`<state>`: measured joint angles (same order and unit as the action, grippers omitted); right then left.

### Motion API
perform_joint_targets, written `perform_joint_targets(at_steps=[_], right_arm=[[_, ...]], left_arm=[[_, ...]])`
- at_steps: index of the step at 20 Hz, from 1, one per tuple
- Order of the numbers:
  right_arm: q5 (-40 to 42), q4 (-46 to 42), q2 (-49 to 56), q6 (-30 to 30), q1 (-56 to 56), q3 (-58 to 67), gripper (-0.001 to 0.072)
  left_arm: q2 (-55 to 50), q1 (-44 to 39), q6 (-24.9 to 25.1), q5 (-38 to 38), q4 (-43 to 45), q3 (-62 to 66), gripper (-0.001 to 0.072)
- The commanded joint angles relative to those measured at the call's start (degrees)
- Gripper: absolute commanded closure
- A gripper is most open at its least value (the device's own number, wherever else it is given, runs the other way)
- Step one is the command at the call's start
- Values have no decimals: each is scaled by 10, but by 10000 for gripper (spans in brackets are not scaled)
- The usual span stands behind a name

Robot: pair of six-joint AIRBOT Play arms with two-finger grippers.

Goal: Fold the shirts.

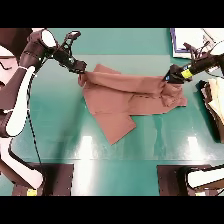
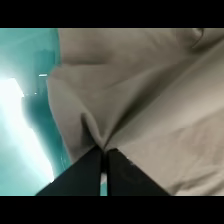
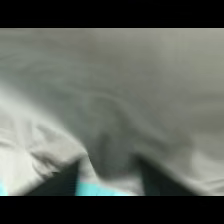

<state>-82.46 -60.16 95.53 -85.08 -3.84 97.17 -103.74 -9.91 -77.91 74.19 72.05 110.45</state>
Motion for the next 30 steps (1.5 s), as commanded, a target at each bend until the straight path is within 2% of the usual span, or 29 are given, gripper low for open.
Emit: perform_joint_targets(at_steps=[1, 6, 7, 8, 13, 18, 19, 20, 21, 22, 23, 24, 27, 30], right_arm=[[-5, 0, 9, 18, 17, 58, 215], [-36, -50, -7, 17, 103, 59, 205], [-31, -47, -7, 15, 124, 39, 90], [-22, -39, -6, 15, 141, 13, 48], [45, 10, 26, 17, 165, -95, 52], [101, 23, 71, 18, 128, -101, 70], [105, 22, 77, 18, 120, -101, 123], [111, 22, 83, 18, 113, -101, 146], [122, 21, 84, 18, 108, -101, 281], [135, 21, 81, 23, 103, -100, 464], [148, 21, 72, 31, 101, -99, 605], [162, 21, 55, 42, 101, -99, 670], [196, 16, -23, 73, 106, -97, 697], [173, 17, -112, 87, 119, -63, 697]], left_arm=[[-7, 0, 0, 2, 4, 0, 684], [-6, 0, 0, 25, 2, 0, 684], [-6, 0, 0, 26, 0, 0, 684], [-6, 0, 0, 28, -5, 0, 684], [-6, -1, -1, 27, -9, 0, 684], [-6, -1, -1, 27, -9, 0, 684], [-6, -1, -1, 27, -9, 0, 684], [-6, -1, -1, 28, -9, 0, 684], [-6, -1, -1, 29, -9, 0, 684], [-6, -1, -1, 30, -9, 0, 684], [-6, -1, -1, 30, -9, 0, 685], [-3, -1, -1, 30, -9, 0, 684], [29, 0, -17, 12, 8, 9, 685], [91, 0, -27, -2, 35, 54, 685]])
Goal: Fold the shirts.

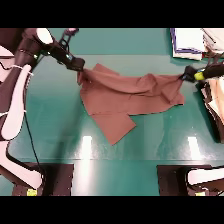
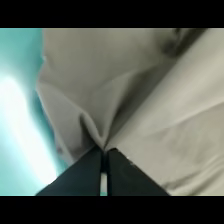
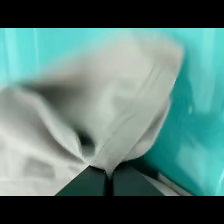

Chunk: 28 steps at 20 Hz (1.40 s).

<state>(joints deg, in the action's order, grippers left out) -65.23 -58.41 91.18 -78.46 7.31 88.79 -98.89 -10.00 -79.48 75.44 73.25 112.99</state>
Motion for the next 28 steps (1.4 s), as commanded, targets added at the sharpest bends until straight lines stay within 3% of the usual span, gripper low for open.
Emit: perform_joint_targets(at_steps=[1, 10, 15, 21, 25, 28], right_arm=[[-15, -2, -99, 27, 8, 38, 697], [-134, -3, -338, 27, 8, 186, 698], [-160, -3, -414, -3, 44, 171, 698], [-251, -2, -358, -48, 70, 173, 698], [-315, -80, -221, -85, -25, 172, 699], [-352, -138, -94, -91, -87, 172, 698]], left_arm=[[73, 0, -11, -15, 24, 47, 685], [415, 0, -11, -45, 22, 54, 686], [509, 0, -16, -51, 16, 54, 686], [468, 0, -15, -24, 43, 8, 686], [339, 0, -6, 57, 61, -57, 685], [214, 0, 0, 60, 61, -108, 684]])
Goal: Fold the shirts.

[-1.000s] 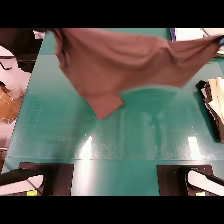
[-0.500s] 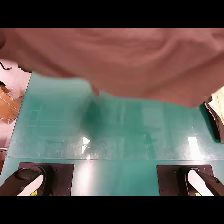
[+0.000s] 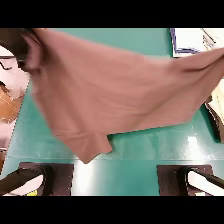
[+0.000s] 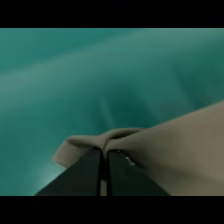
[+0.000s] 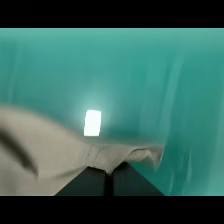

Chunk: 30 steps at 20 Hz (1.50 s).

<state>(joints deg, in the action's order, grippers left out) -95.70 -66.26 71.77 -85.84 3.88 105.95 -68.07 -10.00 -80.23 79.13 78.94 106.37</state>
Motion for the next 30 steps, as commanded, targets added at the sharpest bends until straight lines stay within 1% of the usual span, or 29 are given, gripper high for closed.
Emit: perform_joint_targets(at_steps=[1, 4, 6, 7, 8, 9, 10, 13, 15, 17, 20, 23, 25, 27, 30], right_arm=[[-38, -57, 143, -17, -62, 0, 699], [5, -52, 238, -17, -72, 0, 696], [15, -50, 276, -16, -72, 0, 696], [22, -49, 286, -15, -72, 0, 695], [30, -38, 292, -8, -66, 0, 637], [40, -20, 293, -2, -60, 0, 398], [47, 3, 290, 1, -52, 0, 246], [18, 68, 264, 31, -9, 0, 244], [13, 85, 221, 45, 21, -33, 244], [23, 125, 163, 66, 50, -107, 253], [46, 185, 76, 86, 85, -237, 253], [76, 197, 12, 90, 99, -331, 253], [91, 197, -16, 95, 99, -368, 259], [102, 197, -35, 95, 99, -394, 259], [100, 198, -46, 95, 99, -403, 259]], left_arm=[[-135, 0, 8, 13, 4, -54, 684], [-243, 0, 7, -16, 16, -61, 684], [-276, 2, 7, -23, 21, -61, 681], [-279, 6, 7, -29, 20, -61, 521], [-278, 12, 7, -33, 19, -57, 177], [-278, 21, -3, -29, 18, -50, 100], [-272, 34, -10, -16, 16, -45, 99], [-231, 89, -23, 34, -20, -47, 99], [-177, 129, -23, 36, -53, -104, 99], [-103, 160, -23, 0, -75, -226, 99], [-8, 171, -23, -59, -90, -439, 99], [27, 171, -22, -115, -161, -598, 99], [27, 171, -6, -157, -207, -660, 99], [27, 165, 15, -189, -255, -691, 99], [26, 121, 18, -244, -260, -707, 99]])
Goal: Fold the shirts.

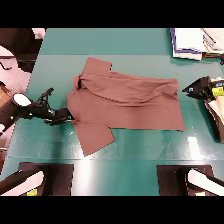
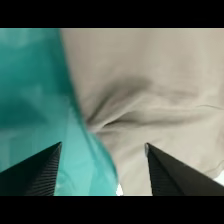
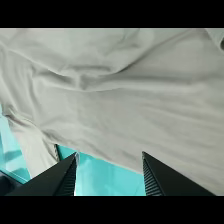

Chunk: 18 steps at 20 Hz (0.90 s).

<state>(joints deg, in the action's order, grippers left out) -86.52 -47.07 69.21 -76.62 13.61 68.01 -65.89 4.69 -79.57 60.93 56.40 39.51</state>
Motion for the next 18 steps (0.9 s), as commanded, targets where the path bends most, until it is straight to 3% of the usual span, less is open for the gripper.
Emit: perform_joint_targets(at_steps=[1, 4, 5, 7, 8, 11, 15, 16, 18], right_arm=[[9, 6, -22, 3, 2, -23, 260], [9, 5, -23, 3, 2, -23, 259], [9, 5, -23, 3, 2, -23, 259], [3, -19, -23, 3, 2, -23, 259], [-3, -48, -23, 2, 2, -23, 259], [-28, -111, -27, -1, 26, -40, 260], [-2, -122, -63, 0, 145, -175, 254], [1, -131, -65, 0, 177, -215, 181], [21, -125, -56, 0, 222, -281, 156]], left_arm=[[2, -41, 8, -76, -34, -38, 99], [1, -66, -13, -103, -37, -38, 100], [1, -66, -15, -103, -37, -38, 150], [1, -66, -15, -99, -37, -38, 459], [1, -66, -14, -92, -37, -32, 653], [17, -66, -14, -64, -25, 7, 685], [52, -66, -9, -58, -21, 54, 685], [53, -66, -9, -57, -22, 61, 685], [53, -66, -9, -58, -26, 62, 685]])
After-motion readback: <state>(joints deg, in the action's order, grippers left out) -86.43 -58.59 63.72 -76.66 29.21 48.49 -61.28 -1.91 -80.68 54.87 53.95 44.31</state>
